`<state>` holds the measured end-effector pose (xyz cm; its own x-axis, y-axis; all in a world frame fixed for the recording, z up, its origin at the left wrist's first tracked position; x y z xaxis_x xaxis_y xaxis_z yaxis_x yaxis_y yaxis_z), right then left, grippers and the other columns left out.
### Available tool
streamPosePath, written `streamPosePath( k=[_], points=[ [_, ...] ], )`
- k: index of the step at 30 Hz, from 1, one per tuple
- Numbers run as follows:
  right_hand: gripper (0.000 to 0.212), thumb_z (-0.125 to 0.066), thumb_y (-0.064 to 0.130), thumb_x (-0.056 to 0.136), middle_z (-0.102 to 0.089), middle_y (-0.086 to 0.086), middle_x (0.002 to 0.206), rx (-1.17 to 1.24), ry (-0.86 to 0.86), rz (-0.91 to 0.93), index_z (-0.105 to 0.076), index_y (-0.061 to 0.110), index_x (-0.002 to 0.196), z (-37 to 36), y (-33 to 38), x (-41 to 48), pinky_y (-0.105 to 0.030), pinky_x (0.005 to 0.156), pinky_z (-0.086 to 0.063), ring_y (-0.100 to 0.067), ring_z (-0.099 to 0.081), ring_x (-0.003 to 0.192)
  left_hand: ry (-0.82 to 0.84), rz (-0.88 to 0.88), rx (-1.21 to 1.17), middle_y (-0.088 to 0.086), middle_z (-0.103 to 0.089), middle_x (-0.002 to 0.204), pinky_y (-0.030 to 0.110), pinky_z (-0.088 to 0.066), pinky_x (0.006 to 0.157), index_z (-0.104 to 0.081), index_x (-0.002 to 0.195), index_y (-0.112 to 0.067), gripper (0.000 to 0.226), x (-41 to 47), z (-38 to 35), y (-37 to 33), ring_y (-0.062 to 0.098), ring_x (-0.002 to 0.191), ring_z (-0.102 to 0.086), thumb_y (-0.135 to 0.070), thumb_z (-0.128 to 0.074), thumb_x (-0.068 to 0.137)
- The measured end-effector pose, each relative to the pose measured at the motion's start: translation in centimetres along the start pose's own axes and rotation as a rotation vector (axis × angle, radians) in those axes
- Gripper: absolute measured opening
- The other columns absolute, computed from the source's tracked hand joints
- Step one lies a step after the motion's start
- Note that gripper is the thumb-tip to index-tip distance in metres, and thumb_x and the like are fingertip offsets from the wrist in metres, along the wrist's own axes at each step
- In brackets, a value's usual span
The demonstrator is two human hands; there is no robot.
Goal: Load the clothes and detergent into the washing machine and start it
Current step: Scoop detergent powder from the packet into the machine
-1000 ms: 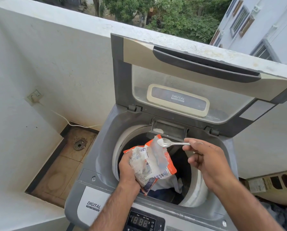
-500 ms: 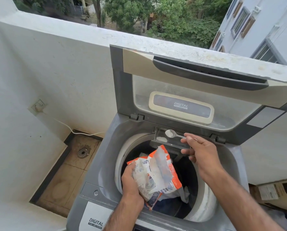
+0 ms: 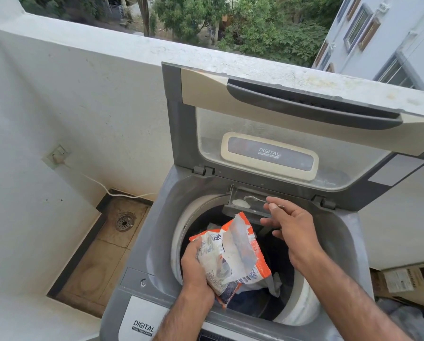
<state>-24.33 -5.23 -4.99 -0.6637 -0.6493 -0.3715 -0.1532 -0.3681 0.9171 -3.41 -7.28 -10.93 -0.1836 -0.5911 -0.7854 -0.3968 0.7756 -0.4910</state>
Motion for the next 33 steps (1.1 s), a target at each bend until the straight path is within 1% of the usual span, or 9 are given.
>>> streamPosePath(
  k=[9,15,17,19,21,24,28,31,33],
  points=[
    [0.019,-0.062,0.017,0.102,-0.075,-0.011,0.082,0.161,-0.024,0.123,-0.08,0.017,0.097,3.3,1.8,-3.3,-0.032,0.061,-0.045,-0.019,-0.063,0.059,0.022,0.006,0.01,0.014,-0.079,0.091,0.043,-0.054,0.08,-0.078,0.095,-0.015,0.037,-0.1,-0.1,0.0,0.034,0.087,-0.071,-0.04,-0.051,0.098],
    [0.017,-0.066,0.007,0.098,-0.073,-0.016,0.074,-0.012,0.171,0.207,-0.08,0.011,0.09,1.4,2.6,-6.5,-0.023,0.051,-0.045,-0.017,-0.053,0.05,0.029,0.005,0.024,0.018,-0.076,0.107,0.053,-0.05,0.097,-0.077,0.11,-0.011,0.042,-0.4,-0.2,0.2,0.038,0.097,-0.07,-0.043,-0.055,0.093],
    [0.018,-0.067,0.007,0.097,-0.071,-0.012,0.071,-0.098,0.292,0.174,-0.081,0.018,0.094,0.0,1.7,-7.1,-0.028,0.049,-0.045,-0.017,-0.052,0.049,0.059,0.018,-0.028,0.021,-0.074,0.11,0.057,-0.046,0.104,-0.075,0.117,-0.009,0.046,-0.6,-0.4,0.4,0.041,0.102,-0.068,-0.042,-0.055,0.092],
    [0.023,-0.07,0.013,0.096,-0.067,-0.002,0.071,-0.163,0.368,0.16,-0.08,0.032,0.102,-0.6,1.0,-7.7,-0.029,0.052,-0.046,-0.016,-0.052,0.055,0.099,0.014,-0.067,0.023,-0.074,0.107,0.055,-0.049,0.1,-0.073,0.119,-0.005,0.048,-0.8,-0.7,0.6,0.042,0.098,-0.068,-0.04,-0.053,0.093],
    [0.028,-0.072,0.019,0.095,-0.061,0.009,0.069,-0.182,0.344,0.208,-0.077,0.043,0.108,-0.1,1.0,-7.9,-0.029,0.06,-0.046,-0.008,-0.052,0.061,0.125,0.028,-0.091,0.024,-0.075,0.102,0.051,-0.053,0.09,-0.073,0.116,-0.004,0.047,-0.9,-1.1,0.8,0.043,0.094,-0.068,-0.039,-0.049,0.097],
    [0.03,-0.074,0.029,0.088,-0.049,0.01,0.066,-0.135,0.256,0.268,-0.073,0.047,0.112,1.6,1.8,-7.9,-0.03,0.062,-0.042,-0.008,-0.046,0.06,0.198,0.058,-0.147,0.025,-0.076,0.1,0.05,-0.051,0.091,-0.071,0.115,-0.002,0.047,-1.6,-2.0,1.0,0.045,0.1,-0.066,-0.039,-0.046,0.1],
    [0.046,-0.074,0.055,0.075,-0.057,-0.003,0.087,-0.1,0.245,0.218,-0.064,0.052,0.12,3.7,2.1,-8.6,-0.028,0.067,-0.045,-0.014,-0.052,0.074,0.276,0.077,-0.16,0.028,-0.071,0.12,0.056,-0.044,0.107,-0.068,0.125,-0.002,0.051,-2.5,-3.3,1.1,0.049,0.117,-0.061,-0.041,-0.045,0.101],
    [0.068,-0.069,0.065,0.069,-0.061,-0.001,0.114,-0.165,0.293,0.182,-0.056,0.046,0.132,5.2,1.9,-9.4,-0.018,0.071,-0.048,-0.01,-0.061,0.089,0.325,0.089,-0.19,0.03,-0.067,0.122,0.054,-0.054,0.095,-0.067,0.125,0.0,0.046,-4.4,-5.0,1.7,0.047,0.109,-0.067,-0.034,-0.05,0.1],
    [0.07,-0.067,0.068,0.07,-0.06,0.003,0.124,-0.168,0.356,0.156,-0.053,0.047,0.136,6.0,1.8,-9.9,-0.021,0.074,-0.052,-0.01,-0.065,0.104,0.296,0.094,-0.174,0.027,-0.065,0.119,0.05,-0.052,0.093,-0.063,0.123,0.001,0.041,-4.4,-5.6,2.3,0.044,0.105,-0.064,-0.031,-0.051,0.1]
  ],
)
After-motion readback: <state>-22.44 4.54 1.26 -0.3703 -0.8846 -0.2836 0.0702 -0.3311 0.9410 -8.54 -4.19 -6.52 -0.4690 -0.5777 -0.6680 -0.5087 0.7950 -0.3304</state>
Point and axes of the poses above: each hand's wrist, its own x-axis towards the middle knuckle, its own z-axis out of the back of the hand, y = z × x, the point moved 5 cm from there along x, towards the middle knuckle
